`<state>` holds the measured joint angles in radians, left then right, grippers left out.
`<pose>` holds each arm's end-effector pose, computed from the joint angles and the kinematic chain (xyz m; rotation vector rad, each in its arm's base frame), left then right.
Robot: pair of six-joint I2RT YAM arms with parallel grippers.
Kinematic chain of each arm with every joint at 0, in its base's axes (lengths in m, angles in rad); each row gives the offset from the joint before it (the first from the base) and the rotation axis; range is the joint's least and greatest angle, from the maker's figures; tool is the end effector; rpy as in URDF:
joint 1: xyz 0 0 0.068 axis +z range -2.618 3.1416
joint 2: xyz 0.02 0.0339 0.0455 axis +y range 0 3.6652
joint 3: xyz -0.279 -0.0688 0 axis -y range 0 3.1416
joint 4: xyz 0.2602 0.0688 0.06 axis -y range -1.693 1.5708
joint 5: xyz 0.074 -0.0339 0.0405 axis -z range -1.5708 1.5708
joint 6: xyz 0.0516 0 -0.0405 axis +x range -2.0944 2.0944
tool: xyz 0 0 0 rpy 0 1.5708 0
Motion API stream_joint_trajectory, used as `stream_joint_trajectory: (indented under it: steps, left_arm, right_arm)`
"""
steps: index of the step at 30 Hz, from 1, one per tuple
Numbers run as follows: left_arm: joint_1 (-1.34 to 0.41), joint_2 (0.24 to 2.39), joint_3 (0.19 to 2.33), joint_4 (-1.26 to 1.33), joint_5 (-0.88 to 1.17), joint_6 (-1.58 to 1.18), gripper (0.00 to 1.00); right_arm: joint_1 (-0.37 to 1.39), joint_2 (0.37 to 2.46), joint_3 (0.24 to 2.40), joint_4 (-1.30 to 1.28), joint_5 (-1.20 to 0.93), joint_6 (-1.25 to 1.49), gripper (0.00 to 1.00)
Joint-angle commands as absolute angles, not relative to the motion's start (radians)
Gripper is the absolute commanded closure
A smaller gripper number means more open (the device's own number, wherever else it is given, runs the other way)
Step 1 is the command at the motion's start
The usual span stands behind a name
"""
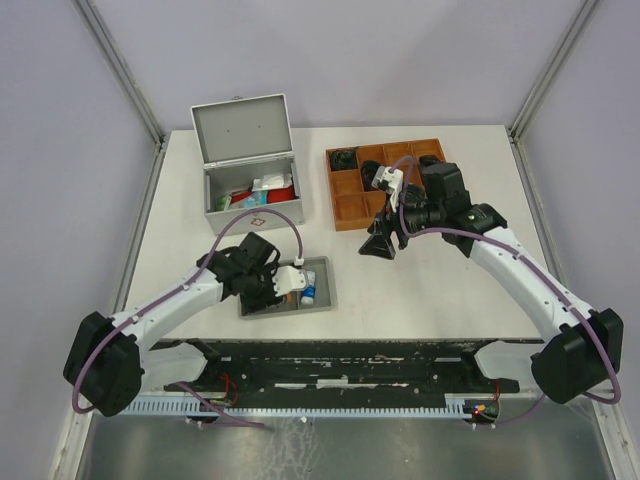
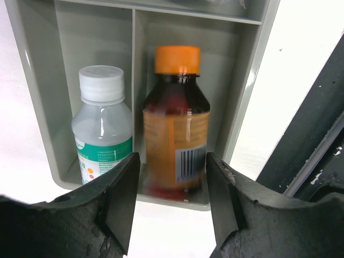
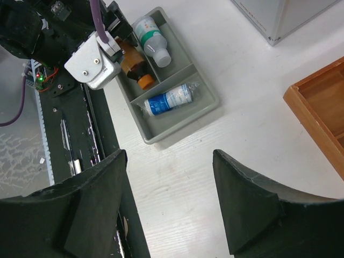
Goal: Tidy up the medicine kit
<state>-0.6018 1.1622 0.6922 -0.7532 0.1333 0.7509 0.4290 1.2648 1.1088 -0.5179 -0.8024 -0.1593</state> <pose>0.1700 -0.1251 0.1875 1.7666 2.1489 -0.1488 0.2466 0.1536 0.3298 -1.0436 1.9310 1.0432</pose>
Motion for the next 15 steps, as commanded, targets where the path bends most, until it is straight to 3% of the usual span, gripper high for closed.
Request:
stream_joint_trajectory:
  steps: [1, 15]
  left_arm:
    - [-0.602, 1.131, 0.692, -0.748, 0.150, 0.786, 0.39]
    - [-0.601, 1.028, 0.752, -0.772, 0.126, 0.717, 0.26]
  right_arm:
    - [0.425, 1.269, 1.154, -0.508, -0.807, -0.170, 0.26]
    - [0.425, 1.277, 1.131, -0.469, -0.771, -0.139, 0.26]
